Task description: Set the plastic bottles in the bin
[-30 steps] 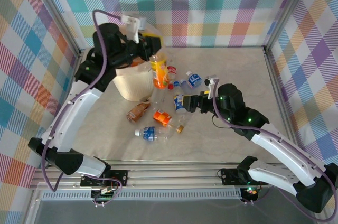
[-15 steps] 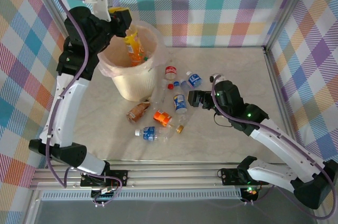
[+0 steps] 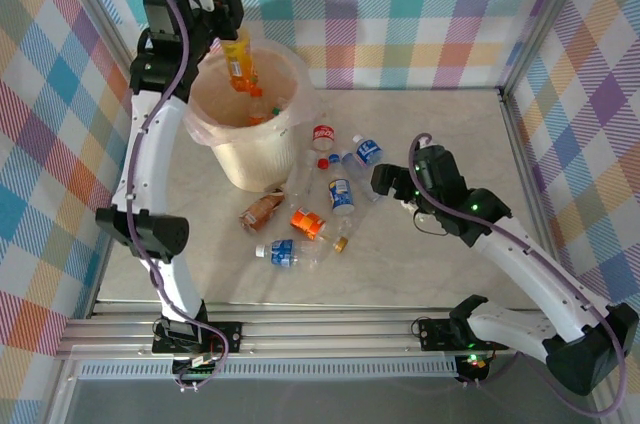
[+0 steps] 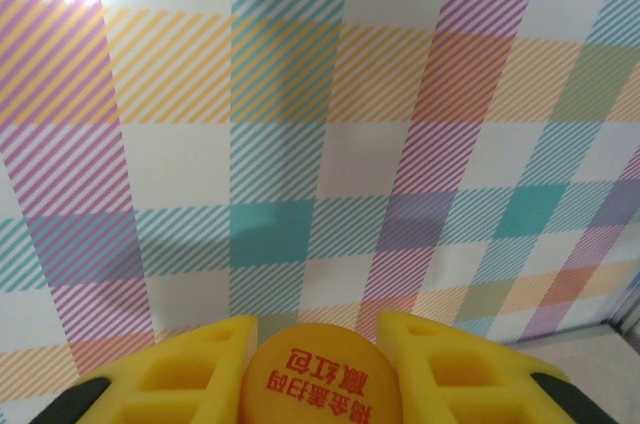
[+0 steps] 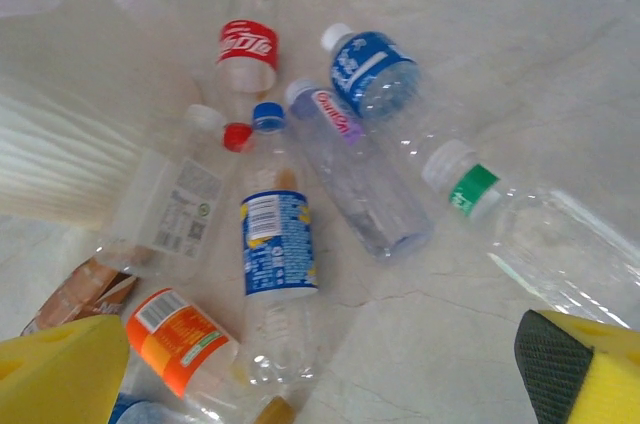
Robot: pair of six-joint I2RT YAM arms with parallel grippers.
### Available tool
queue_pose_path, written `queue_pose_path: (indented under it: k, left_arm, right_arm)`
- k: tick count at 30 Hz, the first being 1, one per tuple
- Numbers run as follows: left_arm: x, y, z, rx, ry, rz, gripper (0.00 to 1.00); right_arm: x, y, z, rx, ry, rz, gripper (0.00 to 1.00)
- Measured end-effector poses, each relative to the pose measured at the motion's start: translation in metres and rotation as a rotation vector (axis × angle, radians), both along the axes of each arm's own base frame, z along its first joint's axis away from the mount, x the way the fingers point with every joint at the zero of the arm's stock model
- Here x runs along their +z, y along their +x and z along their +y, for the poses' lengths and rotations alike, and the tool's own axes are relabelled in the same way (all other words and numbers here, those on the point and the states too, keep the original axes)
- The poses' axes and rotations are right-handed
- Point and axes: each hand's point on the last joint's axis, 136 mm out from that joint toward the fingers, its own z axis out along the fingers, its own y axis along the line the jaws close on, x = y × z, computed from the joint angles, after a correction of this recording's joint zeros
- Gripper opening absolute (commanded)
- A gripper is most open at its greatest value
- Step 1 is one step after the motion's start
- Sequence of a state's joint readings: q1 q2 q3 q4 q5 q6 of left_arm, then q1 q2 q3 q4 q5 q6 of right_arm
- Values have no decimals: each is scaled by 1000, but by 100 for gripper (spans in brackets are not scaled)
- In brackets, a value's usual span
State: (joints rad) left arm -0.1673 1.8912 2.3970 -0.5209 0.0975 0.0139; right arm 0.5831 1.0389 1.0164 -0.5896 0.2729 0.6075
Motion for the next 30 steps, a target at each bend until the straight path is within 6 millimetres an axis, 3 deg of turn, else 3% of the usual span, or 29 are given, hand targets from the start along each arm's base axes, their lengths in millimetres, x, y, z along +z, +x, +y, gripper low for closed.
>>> queue_pose_path:
  k: [6,14,23,30]
  left_arm:
    - [-46,26,8,-26,17,123,0]
    - [-86,27,8,-80,88,239,0]
    - [-133,27,7,-124,191,365,0]
    - [-165,30,5,-153,229,443,0]
  right_arm:
    - [-15,14,-35,-108,22,102,100]
    - [-33,31,-64,-186,73,208,100]
    - [-63,48,-76,-173,73,311,100]
    - [-66,52,-80,-131,26,298,100]
